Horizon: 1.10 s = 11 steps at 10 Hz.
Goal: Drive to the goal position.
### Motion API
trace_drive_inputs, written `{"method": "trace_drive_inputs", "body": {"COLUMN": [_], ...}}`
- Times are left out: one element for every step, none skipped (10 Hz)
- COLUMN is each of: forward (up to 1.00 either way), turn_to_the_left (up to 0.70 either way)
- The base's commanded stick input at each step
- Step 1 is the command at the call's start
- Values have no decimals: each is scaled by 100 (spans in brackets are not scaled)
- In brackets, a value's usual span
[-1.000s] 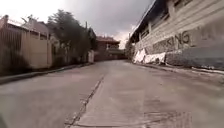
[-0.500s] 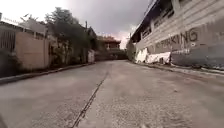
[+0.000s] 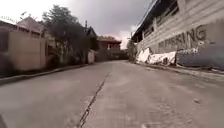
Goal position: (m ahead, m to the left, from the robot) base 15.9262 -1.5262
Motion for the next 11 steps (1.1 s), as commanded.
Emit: {"method": "trace_drive_inputs", "body": {"forward": [100, 100, 100, 100, 100, 100, 100, 100, 100, 100, 100], "turn_to_the_left": [0, 0, 0, 0, 0, 0, 0, 0, 0, 0, 0]}}
